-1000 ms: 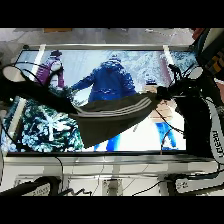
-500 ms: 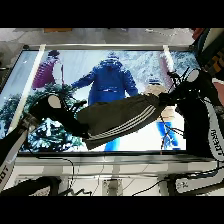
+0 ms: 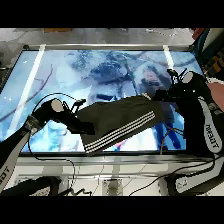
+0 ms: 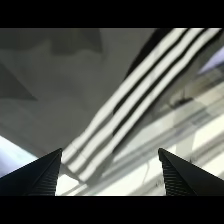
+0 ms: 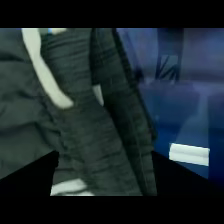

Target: Fold the clothes and pants, and hang the long-sleeved shirts on hangers.

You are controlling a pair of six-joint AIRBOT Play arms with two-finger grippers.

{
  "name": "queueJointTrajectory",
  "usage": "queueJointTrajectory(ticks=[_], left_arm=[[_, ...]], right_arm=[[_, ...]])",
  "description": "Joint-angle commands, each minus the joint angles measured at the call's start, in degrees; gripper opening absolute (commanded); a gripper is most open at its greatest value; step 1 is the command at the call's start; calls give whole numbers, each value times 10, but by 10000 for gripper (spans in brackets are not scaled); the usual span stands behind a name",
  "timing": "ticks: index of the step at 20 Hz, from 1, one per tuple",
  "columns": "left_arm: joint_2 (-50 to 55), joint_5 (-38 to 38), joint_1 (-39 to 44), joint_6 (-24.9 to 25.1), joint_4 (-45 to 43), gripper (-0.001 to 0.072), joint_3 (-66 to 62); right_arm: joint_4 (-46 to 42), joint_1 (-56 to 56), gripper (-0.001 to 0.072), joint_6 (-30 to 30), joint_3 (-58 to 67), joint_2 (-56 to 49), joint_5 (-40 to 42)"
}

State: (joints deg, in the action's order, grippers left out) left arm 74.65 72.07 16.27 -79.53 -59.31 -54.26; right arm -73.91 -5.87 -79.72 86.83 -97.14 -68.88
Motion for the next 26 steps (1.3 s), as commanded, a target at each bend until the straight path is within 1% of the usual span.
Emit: queueJointTrajectory(ticks=[1,3,4,7,11,12,13,14,15,16,18,20,25,26], left_arm=[[0,-31,0,0,-1,696,1],[0,-39,0,0,-3,696,1],[0,-45,0,0,-3,696,1],[0,-68,0,0,-3,696,1],[0,-88,0,0,-3,695,1],[0,-94,0,0,-3,695,1],[0,-100,0,0,-5,695,1],[0,-111,0,2,-16,695,1],[0,-127,0,19,-43,695,1],[0,-144,0,27,-86,694,1],[0,-179,0,26,-171,694,1],[1,-212,0,26,-220,694,1],[24,-280,0,26,-228,694,1],[25,-289,0,26,-228,694,1]], right_arm=[[8,-10,643,14,40,-55,8],[30,-25,642,34,83,-95,-24],[47,-35,626,47,106,-115,-52],[111,-57,620,108,150,-164,-130],[139,-64,620,119,155,-208,-141],[159,-63,616,119,155,-218,-144],[190,-63,595,120,155,-229,-156],[224,-63,593,126,155,-240,-175],[250,-60,592,130,155,-249,-196],[264,-55,593,130,154,-254,-213],[295,-34,593,147,146,-255,-217],[325,-5,593,164,146,-255,-215],[336,102,587,173,146,-255,-201],[338,125,558,178,147,-255,-199]])
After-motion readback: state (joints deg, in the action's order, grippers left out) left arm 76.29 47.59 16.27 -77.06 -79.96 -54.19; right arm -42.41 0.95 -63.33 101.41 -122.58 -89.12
